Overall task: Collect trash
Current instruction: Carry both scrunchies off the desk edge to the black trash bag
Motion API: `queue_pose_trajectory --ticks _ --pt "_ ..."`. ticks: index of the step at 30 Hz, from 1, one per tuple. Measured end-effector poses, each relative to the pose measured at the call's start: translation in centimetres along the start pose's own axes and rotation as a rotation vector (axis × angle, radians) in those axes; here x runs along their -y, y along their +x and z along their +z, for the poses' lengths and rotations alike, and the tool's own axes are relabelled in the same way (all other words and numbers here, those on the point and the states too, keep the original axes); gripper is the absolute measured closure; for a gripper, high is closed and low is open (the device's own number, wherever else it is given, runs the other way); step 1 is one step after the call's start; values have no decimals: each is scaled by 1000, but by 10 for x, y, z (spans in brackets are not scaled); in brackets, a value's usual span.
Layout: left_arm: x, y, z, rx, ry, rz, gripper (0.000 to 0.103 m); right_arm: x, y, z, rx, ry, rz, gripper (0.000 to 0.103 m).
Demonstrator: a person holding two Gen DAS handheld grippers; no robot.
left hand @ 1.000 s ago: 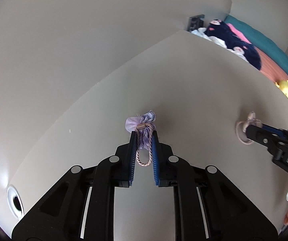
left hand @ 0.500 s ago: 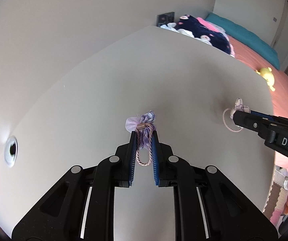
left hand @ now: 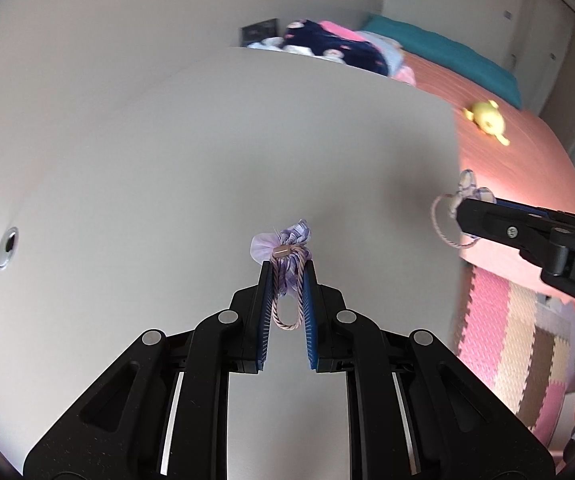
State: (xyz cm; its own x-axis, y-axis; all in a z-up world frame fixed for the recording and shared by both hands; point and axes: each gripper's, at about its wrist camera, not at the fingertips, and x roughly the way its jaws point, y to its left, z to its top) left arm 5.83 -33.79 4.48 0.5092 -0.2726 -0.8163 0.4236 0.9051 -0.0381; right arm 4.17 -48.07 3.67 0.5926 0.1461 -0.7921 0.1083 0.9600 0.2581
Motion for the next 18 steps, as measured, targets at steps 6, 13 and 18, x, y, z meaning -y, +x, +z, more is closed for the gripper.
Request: queue_pose_trajectory --ticks 6,13,18 --pt "54 -8 -13 5 71 -35 89 42 -29 -35 29 56 -21 80" --pt "118 -10 -22 -1 159 -81 89 101 -60 -71 62 146 -60 80" --pt "164 -4 -35 -23 236 -111 89 137 -73 -99 63 207 -81 80"
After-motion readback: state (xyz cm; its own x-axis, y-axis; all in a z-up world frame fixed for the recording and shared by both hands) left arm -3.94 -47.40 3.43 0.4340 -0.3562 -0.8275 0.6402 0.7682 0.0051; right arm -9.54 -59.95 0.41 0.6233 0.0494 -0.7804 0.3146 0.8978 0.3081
